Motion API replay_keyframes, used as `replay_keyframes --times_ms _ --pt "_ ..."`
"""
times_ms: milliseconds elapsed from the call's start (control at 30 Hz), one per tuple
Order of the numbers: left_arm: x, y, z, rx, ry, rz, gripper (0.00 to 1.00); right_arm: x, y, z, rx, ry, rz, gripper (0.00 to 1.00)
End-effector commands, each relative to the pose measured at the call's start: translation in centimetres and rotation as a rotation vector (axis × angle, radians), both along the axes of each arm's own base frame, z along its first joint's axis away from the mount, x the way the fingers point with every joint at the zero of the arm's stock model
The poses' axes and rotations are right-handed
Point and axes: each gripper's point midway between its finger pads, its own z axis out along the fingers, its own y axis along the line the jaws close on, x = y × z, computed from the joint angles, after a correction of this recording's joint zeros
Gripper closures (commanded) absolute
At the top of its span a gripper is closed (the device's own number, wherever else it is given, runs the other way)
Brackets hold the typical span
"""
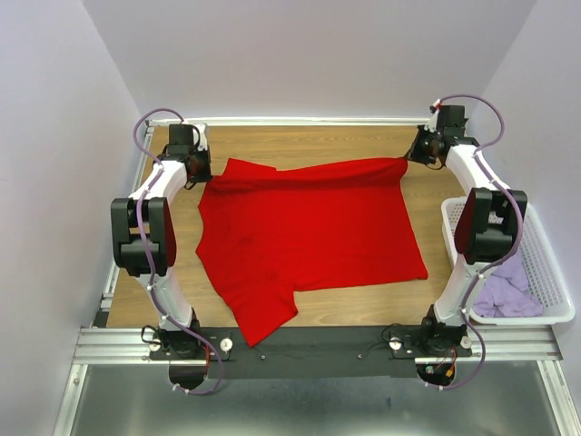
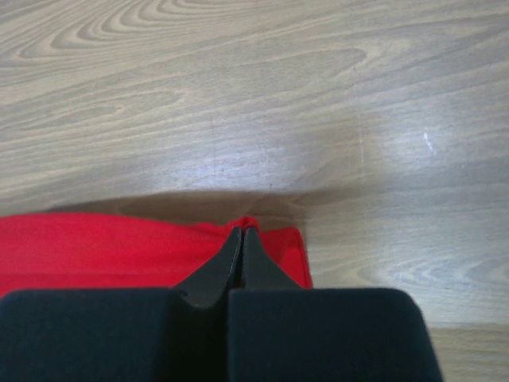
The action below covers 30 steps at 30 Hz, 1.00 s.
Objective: Fold and stack the t-shirts
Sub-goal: Fold the tshirt
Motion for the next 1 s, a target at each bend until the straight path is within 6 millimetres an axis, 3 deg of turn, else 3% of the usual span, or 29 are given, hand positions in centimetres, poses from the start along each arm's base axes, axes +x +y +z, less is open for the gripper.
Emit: replay_keyframes --times_ms 0,267,567,967 --pt "-0.6 0.5 1.8 0.006 -0.033 0.014 1.0 -1.2 -0.4 0.1 0.031 0.02 -0.054 0.99" --pt "-1.6 0.4 1.0 0.01 -0.005 0.012 1.0 -2.7 -0.3 -1.6 0.058 0.076 -0.094 0.99" --pt "-3.0 0.4 -1.5 0.001 0.044 0.023 1.0 -4.5 -2.4 -5.2 0.075 0.172 -0.19 0.99" --pt "-4.4 0.5 -4.0 0.029 0.075 0.033 1.0 -5.5 -2.1 -9.2 0.097 0.267 -0.187 0.99"
